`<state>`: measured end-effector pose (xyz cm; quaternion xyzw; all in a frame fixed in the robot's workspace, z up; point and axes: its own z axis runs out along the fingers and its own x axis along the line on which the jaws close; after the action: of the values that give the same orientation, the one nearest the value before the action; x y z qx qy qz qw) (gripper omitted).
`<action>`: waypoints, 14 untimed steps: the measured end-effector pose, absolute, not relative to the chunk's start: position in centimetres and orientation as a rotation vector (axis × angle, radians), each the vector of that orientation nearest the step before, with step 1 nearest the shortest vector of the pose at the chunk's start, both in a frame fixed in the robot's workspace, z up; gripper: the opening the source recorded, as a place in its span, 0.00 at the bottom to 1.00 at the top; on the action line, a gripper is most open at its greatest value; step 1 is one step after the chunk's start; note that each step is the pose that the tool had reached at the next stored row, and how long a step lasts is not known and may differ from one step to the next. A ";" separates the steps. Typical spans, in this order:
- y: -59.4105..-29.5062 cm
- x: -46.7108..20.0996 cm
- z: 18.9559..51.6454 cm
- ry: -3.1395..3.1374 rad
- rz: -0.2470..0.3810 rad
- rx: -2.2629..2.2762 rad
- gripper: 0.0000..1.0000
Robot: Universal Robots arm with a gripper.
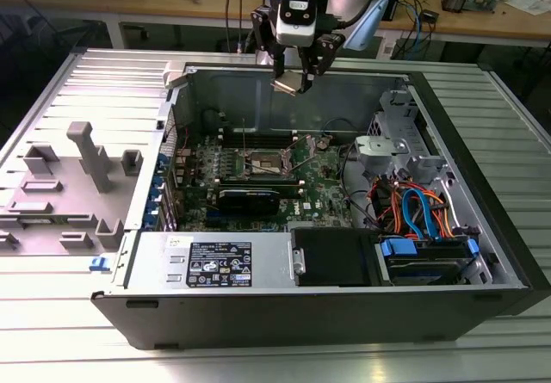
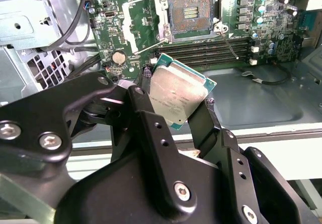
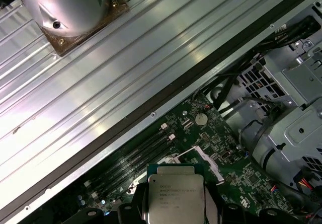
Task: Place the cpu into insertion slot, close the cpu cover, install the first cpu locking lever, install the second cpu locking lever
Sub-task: 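Place the cpu into insertion slot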
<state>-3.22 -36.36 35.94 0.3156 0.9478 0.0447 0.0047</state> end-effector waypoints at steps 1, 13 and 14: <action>-36.4 -3.2 35.9 2.969 0.140 0.989 0.55; -36.4 -3.2 35.8 2.914 0.139 1.128 0.55; -36.4 -3.2 35.8 2.914 0.139 1.129 0.55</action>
<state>-3.22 -36.36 35.80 0.3610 0.9315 0.0444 0.0069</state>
